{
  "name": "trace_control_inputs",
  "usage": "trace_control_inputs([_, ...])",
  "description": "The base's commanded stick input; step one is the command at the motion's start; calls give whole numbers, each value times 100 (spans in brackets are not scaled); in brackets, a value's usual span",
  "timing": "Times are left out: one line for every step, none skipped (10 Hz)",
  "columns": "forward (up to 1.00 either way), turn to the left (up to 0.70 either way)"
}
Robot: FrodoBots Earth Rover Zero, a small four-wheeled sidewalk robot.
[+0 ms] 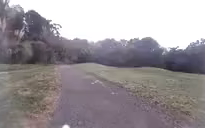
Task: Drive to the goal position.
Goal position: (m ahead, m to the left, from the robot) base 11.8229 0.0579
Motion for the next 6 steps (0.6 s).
trace_control_inputs([45, 18])
trace_control_inputs([45, 18])
trace_control_inputs([45, 18])
trace_control_inputs([45, 18])
trace_control_inputs([45, 17])
trace_control_inputs([45, 18])
